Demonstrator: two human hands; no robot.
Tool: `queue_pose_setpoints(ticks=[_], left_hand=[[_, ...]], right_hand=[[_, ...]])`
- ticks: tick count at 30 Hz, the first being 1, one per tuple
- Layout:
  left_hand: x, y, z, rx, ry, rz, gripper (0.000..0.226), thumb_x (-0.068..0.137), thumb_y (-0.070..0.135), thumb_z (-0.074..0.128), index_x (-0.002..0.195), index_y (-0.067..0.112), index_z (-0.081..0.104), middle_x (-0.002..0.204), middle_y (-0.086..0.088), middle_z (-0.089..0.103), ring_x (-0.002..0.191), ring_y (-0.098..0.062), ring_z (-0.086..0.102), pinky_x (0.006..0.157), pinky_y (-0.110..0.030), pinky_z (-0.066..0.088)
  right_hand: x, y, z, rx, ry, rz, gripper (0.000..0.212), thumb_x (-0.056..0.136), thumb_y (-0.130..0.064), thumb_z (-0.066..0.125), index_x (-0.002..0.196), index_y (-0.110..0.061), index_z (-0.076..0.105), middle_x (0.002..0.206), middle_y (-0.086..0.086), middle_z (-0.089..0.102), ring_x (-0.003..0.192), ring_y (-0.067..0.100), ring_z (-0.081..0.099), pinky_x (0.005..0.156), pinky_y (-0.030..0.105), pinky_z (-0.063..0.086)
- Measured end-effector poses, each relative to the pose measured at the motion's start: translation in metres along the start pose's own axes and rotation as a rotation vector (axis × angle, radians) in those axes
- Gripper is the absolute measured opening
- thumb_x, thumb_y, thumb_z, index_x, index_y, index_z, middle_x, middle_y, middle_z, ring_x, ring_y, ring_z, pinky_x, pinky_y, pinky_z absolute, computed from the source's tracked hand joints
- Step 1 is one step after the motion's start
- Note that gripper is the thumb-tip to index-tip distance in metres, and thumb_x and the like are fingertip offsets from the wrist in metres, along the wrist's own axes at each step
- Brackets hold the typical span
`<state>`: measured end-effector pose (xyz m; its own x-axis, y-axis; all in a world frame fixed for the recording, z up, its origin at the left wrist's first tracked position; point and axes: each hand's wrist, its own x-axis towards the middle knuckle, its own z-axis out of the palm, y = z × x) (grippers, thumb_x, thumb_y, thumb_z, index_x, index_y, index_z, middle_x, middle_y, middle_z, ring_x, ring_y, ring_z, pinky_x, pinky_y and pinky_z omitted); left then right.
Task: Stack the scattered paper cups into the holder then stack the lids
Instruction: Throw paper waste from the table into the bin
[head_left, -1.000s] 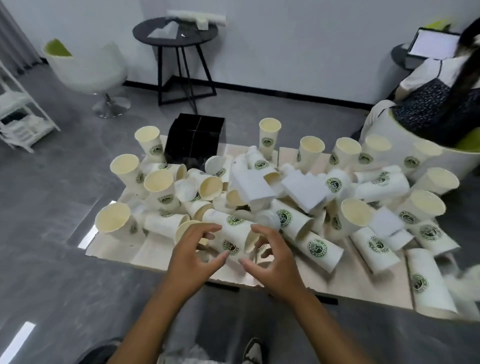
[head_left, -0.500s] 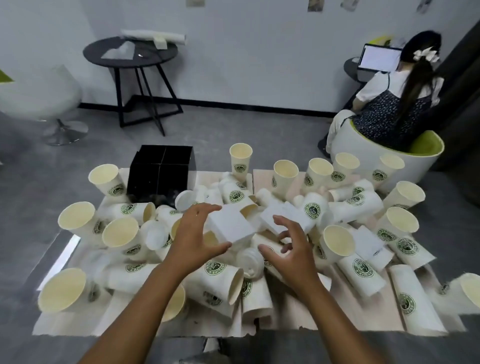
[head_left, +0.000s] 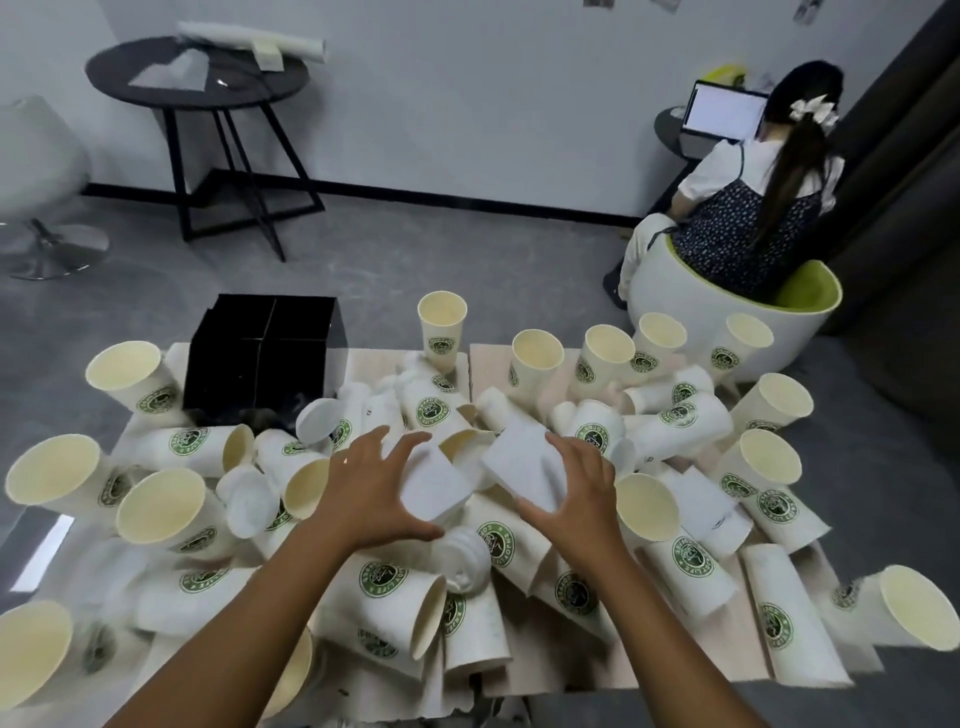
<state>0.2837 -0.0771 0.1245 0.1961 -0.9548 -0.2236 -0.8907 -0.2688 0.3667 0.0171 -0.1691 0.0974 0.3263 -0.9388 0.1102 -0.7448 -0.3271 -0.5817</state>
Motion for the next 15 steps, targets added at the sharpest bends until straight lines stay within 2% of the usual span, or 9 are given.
queue_pose_setpoints(ticks=[4, 7, 12, 15], left_hand=[[-0.001, 0.004, 0.001, 0.038, 0.018, -0.007, 0.119, 0.047, 0.084, 0.067, 0.152, 0.05, 0.023, 0.154, -0.002, 0.036, 0.142, -0.027, 0.035, 0.113, -0.044, 0.03], [-0.003, 0.005, 0.002, 0.005, 0.055, -0.015, 0.116, 0.047, 0.081, 0.068, 0.151, 0.05, 0.026, 0.149, 0.001, 0.039, 0.138, -0.026, 0.037, 0.112, -0.044, 0.032], [-0.005, 0.005, -0.001, -0.062, 0.138, -0.026, 0.113, 0.047, 0.078, 0.072, 0.148, 0.048, 0.031, 0.145, 0.005, 0.041, 0.137, -0.023, 0.038, 0.111, -0.044, 0.035], [-0.007, 0.008, -0.003, -0.088, 0.184, -0.029, 0.113, 0.047, 0.077, 0.074, 0.149, 0.047, 0.034, 0.143, 0.004, 0.043, 0.136, -0.022, 0.039, 0.11, -0.042, 0.034]], right_hand=[[0.008, -0.002, -0.001, -0.111, -0.107, 0.002, 0.092, 0.067, -0.062, 0.067, 0.151, -0.034, 0.042, 0.15, -0.005, 0.039, 0.138, 0.026, 0.031, 0.108, 0.048, 0.037], [0.012, 0.0, 0.0, -0.186, -0.123, 0.0, 0.091, 0.068, -0.059, 0.066, 0.151, -0.033, 0.042, 0.153, -0.004, 0.037, 0.138, 0.026, 0.026, 0.108, 0.051, 0.035], [0.016, 0.007, 0.002, -0.228, -0.175, 0.025, 0.092, 0.071, -0.058, 0.076, 0.152, -0.034, 0.037, 0.16, 0.003, 0.026, 0.145, 0.032, 0.021, 0.11, 0.053, 0.031], [0.019, 0.008, 0.002, -0.236, -0.18, 0.017, 0.091, 0.067, -0.066, 0.067, 0.148, -0.034, 0.04, 0.154, 0.002, 0.032, 0.14, 0.032, 0.027, 0.106, 0.052, 0.036]])
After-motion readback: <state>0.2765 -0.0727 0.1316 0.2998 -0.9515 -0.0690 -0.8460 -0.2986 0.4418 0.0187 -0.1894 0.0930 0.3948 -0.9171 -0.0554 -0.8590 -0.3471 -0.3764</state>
